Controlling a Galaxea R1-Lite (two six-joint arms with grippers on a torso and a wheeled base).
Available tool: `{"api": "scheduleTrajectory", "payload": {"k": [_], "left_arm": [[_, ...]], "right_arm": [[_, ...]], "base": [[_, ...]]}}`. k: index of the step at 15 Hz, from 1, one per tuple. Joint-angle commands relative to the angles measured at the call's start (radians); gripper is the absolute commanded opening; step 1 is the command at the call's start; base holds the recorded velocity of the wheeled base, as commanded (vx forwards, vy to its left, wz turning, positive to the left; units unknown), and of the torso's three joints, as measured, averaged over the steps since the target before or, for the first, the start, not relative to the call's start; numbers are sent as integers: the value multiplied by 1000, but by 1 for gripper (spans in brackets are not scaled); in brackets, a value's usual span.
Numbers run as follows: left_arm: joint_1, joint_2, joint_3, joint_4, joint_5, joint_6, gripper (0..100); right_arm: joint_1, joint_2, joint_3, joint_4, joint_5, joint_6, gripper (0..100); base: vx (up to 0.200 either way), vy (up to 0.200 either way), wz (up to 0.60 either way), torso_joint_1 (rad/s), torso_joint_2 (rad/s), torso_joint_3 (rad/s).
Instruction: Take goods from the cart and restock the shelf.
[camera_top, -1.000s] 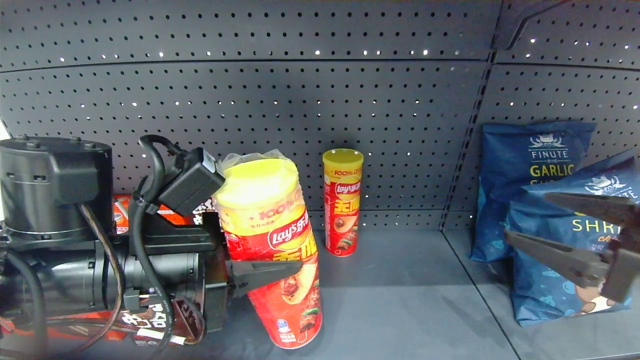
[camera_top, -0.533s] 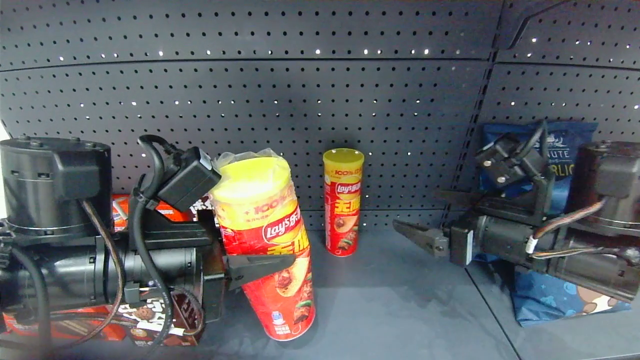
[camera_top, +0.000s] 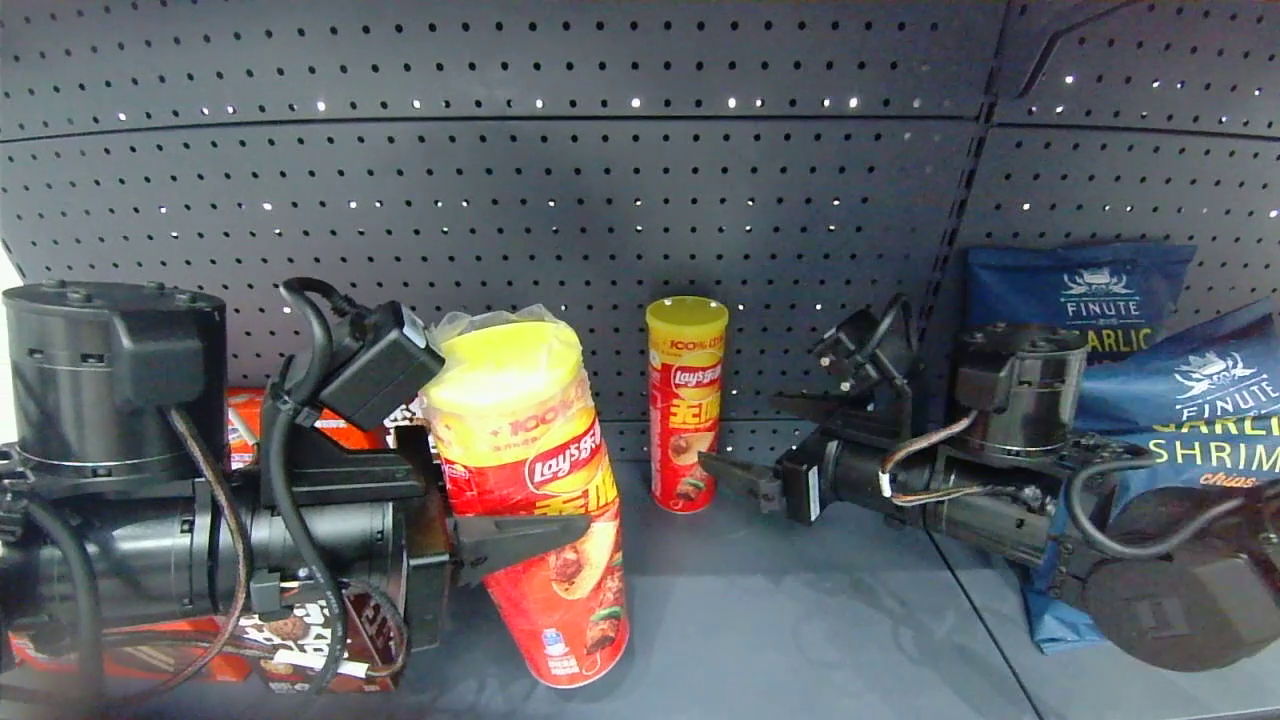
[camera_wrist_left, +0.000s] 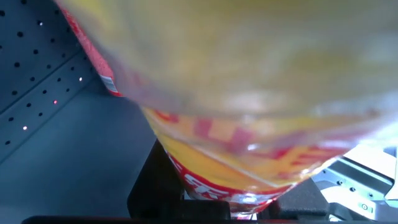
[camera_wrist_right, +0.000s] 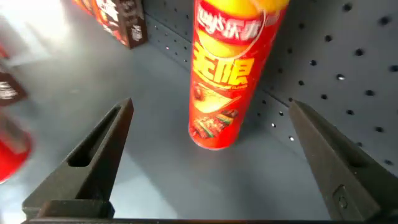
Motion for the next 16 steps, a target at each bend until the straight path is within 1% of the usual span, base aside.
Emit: {"api": "scheduleTrajectory", "payload": {"k": [1,4,5,7,11,13,16], "left_arm": [[0,2,1,0,0,0,0],[0,2,1,0,0,0,0],[0,2,2,0,0,0,0],[0,2,8,-2,-2,0,0],[0,2,27,-8,-2,0,0],[17,2,28,-8,-3,0,0],[19,2,28,-8,-3,0,0]], "right_arm": [[-4,109,-17,-37,5,-1,100],[-5,215,-82,-122,16,1,100],[-13,240,-94,-145,36,2,100],[-18,273,-117,-158,53,2,100],[-25,318,-160,-158,53,2,100],[-30,345,-189,-158,53,4,100],[-30,370,-209,-157,53,2,100]], "base": [[0,0,0,0,0,0],[0,0,0,0,0,0],[0,0,0,0,0,0],[0,0,0,0,0,0],[0,0,0,0,0,0],[0,0,0,0,0,0],[0,0,0,0,0,0]]}}
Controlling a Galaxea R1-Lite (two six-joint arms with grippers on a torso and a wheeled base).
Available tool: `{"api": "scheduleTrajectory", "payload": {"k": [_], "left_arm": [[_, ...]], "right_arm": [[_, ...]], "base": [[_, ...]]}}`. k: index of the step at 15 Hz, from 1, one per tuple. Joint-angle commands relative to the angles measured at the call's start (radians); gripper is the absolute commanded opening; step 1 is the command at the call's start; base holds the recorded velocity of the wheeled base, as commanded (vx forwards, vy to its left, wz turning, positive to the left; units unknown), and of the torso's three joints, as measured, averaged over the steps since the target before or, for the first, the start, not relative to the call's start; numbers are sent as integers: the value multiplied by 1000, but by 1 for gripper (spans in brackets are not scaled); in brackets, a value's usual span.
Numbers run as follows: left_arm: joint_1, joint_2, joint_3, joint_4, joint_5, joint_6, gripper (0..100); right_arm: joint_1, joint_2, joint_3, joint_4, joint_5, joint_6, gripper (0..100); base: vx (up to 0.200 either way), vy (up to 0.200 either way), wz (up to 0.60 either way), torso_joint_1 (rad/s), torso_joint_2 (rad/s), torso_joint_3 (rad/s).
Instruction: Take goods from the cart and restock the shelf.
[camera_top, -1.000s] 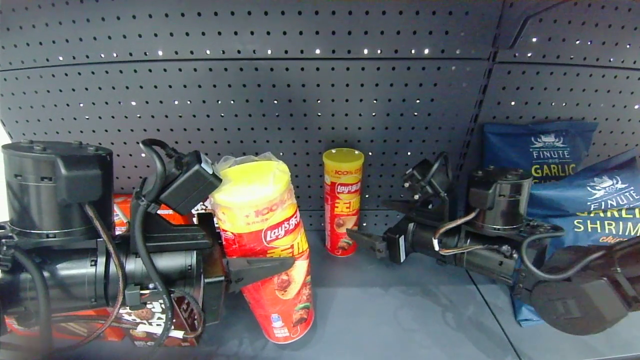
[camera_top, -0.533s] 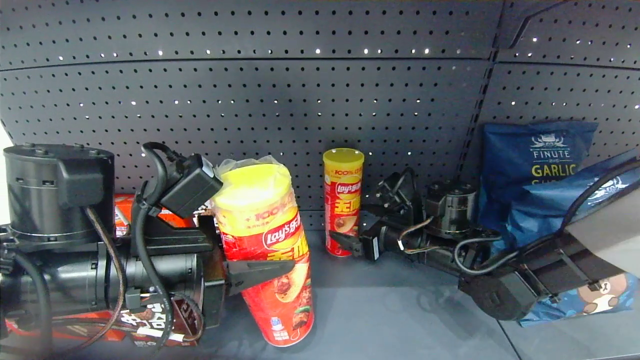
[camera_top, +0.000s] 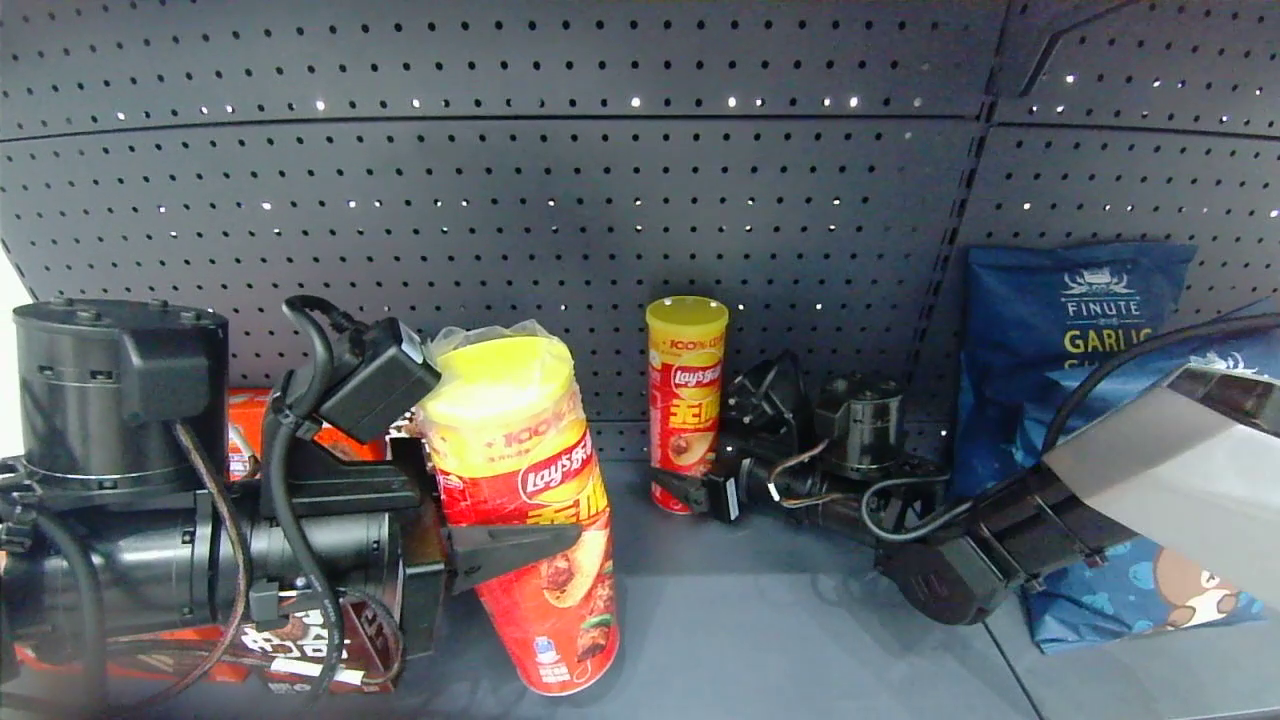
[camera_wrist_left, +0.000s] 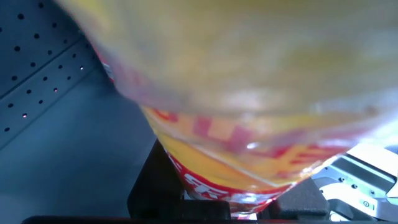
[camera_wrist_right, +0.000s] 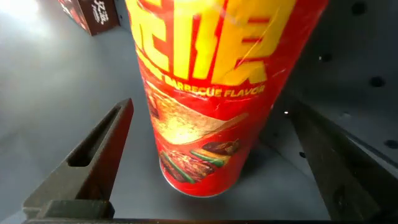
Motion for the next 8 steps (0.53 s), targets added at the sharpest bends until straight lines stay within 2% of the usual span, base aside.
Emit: {"api": "scheduleTrajectory", "payload": {"k": [1,8], "left_arm": [[1,3,3,1,0,0,0],[3,6,11,-1,0,0,0]], "right_arm": [[0,27,-14,-1,1,-1,100],[0,113,-114,-1,7,7,100]], "base": [[0,0,0,0,0,0],[0,0,0,0,0,0]]}}
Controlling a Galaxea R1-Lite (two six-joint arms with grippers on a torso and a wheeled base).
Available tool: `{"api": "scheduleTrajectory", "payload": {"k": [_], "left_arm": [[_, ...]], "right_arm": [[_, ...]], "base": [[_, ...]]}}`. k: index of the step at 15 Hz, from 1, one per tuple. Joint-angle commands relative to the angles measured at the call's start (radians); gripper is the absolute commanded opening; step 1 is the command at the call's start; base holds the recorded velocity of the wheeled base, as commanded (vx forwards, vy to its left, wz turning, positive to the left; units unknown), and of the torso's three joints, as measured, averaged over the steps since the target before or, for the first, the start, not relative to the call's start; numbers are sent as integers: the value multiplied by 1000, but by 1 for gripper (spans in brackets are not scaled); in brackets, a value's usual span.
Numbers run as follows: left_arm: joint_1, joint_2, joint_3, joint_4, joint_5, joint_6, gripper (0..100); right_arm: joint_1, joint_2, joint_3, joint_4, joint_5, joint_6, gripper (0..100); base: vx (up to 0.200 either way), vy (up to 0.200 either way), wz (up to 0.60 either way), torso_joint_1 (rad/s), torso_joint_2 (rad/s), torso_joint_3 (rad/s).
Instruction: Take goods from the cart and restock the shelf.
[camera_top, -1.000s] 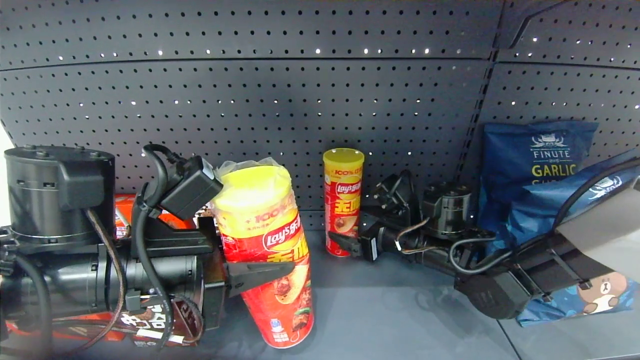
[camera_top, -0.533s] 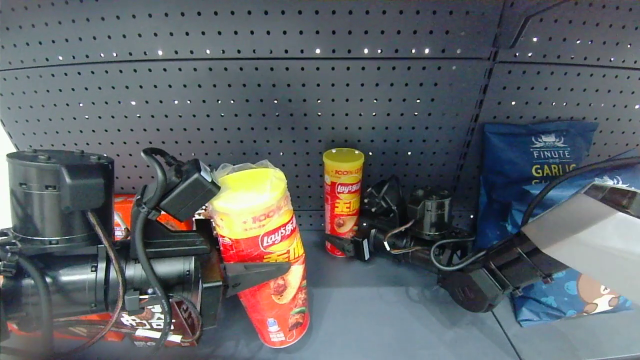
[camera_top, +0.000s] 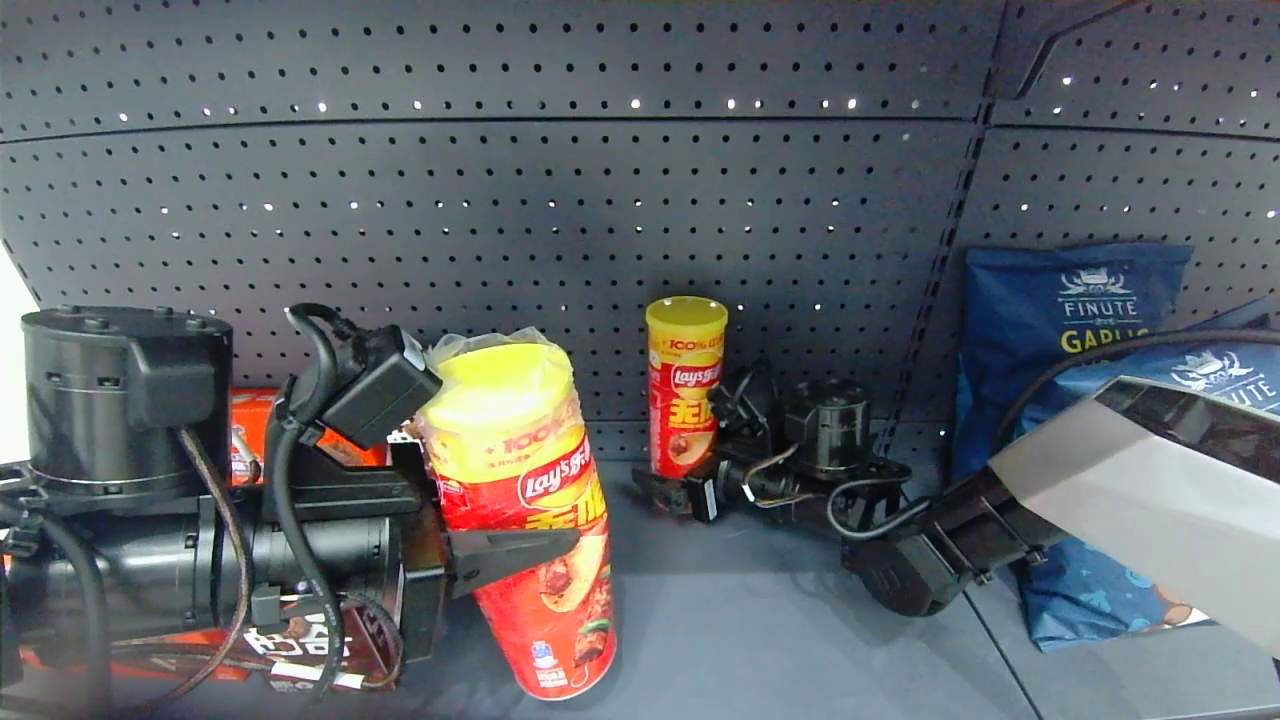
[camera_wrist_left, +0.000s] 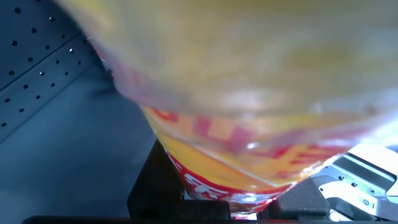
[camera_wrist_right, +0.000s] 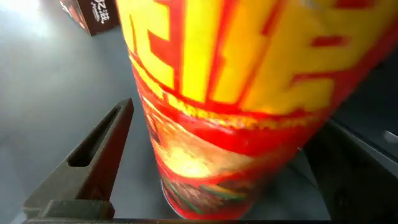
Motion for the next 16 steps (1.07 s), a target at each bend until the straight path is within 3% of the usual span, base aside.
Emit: {"api": "scheduleTrajectory", "payload": {"k": [1,7,12,16], "left_arm": [[0,6,2,0,0,0,0],[0,7,2,0,-2,0,0],[0,6,5,0,0,0,0],[0,6,4,0,0,0,0]], "right_arm": [[0,23,-20,0,2,0,0],[0,8,1,-2,-4,0,0],[43,-184,187,-2,-56,0,0],[134,-380,403,-3,-147,44,0]], "base": [[0,0,0,0,0,0],[0,0,0,0,0,0],[0,0,0,0,0,0],[0,0,0,0,0,0]]}}
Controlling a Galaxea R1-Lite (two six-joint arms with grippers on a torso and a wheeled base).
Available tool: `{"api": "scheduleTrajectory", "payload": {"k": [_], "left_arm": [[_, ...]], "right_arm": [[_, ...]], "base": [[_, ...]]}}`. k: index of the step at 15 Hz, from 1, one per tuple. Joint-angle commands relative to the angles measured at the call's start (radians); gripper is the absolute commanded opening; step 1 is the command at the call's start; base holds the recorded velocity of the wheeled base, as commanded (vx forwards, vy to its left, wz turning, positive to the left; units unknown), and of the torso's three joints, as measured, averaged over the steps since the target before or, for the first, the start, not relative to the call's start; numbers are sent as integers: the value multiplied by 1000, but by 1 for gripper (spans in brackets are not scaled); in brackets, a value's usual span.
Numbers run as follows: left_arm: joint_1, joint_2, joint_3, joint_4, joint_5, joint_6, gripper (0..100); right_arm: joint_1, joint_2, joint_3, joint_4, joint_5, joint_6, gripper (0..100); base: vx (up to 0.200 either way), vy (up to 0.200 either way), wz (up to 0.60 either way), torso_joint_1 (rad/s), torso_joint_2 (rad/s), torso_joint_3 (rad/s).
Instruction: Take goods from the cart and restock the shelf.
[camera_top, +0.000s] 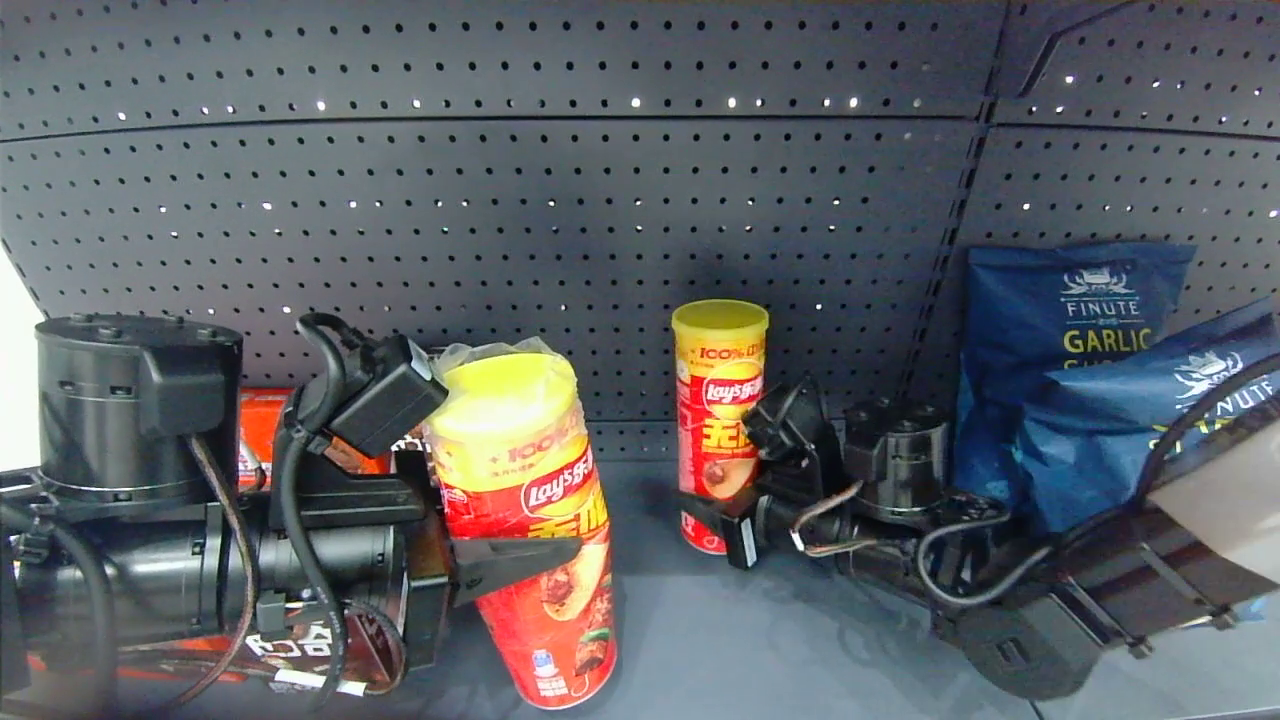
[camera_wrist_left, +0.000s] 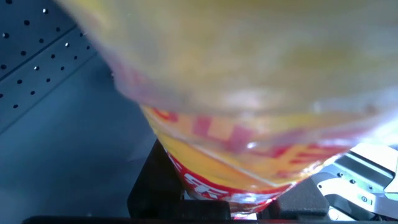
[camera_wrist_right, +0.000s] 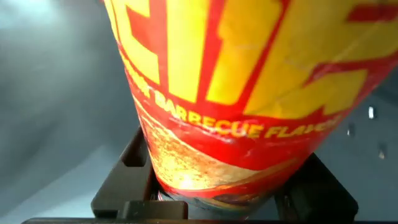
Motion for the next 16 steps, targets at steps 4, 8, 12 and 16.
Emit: {"api": "scheduleTrajectory", "payload": {"k": [4,8,12,16], "left_arm": [[0,16,-20,0,2,-3,0],[1,32,-43,1,4,-4,0],[1,42,-48,1,10,-4,0],[1,44,-48,1,16,-4,0]], "right_arm": [[109,-207,241,-57,-44,56,0],[132,-152,395,-256,-43,57,0],[146,-103,413,-322,-43,56,0],[153,-83,413,-327,-40,56,0]], "base": [[0,0,0,0,0,0],[0,0,0,0,0,0],[0,0,0,0,0,0],[0,0,0,0,0,0]]}}
